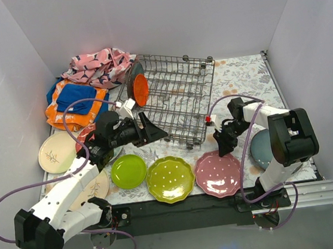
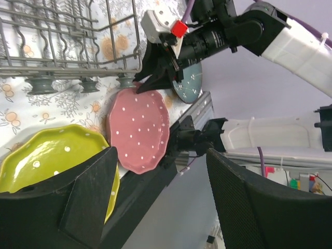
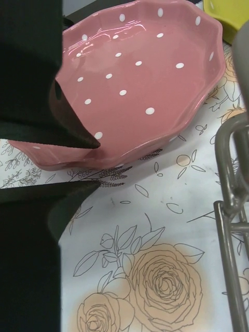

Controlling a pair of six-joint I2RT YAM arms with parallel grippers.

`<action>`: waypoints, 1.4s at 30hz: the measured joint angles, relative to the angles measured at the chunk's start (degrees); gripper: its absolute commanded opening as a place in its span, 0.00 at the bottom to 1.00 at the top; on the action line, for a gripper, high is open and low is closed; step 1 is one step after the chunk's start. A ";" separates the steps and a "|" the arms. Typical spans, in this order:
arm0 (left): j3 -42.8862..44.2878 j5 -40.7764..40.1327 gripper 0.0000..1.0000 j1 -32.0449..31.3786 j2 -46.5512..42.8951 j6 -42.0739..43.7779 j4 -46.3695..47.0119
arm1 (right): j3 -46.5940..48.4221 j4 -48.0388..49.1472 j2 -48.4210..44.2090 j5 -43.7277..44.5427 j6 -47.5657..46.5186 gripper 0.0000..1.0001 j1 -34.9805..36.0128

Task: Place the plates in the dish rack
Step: Grab a plate with the right arm, then pass the plate from the right arm to the left

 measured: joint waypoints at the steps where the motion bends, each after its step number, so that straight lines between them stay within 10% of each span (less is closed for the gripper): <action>1: -0.66 0.76 0.68 0.00 0.09 -0.37 0.94 | -0.09 -0.02 0.13 -0.20 -0.02 0.26 0.00; 7: -4.33 5.31 0.69 0.00 1.16 -3.04 7.15 | -0.48 0.48 0.11 -1.07 -0.24 0.01 -0.59; 23: -5.07 11.28 0.72 -2.56 8.48 -4.55 14.82 | -1.38 -3.93 -9.86 0.46 -10.58 0.01 -2.84; 42: 3.32 4.57 0.72 -20.85 28.13 4.20 11.58 | 1.55 -6.08 -17.09 -5.62 -10.95 0.01 -2.01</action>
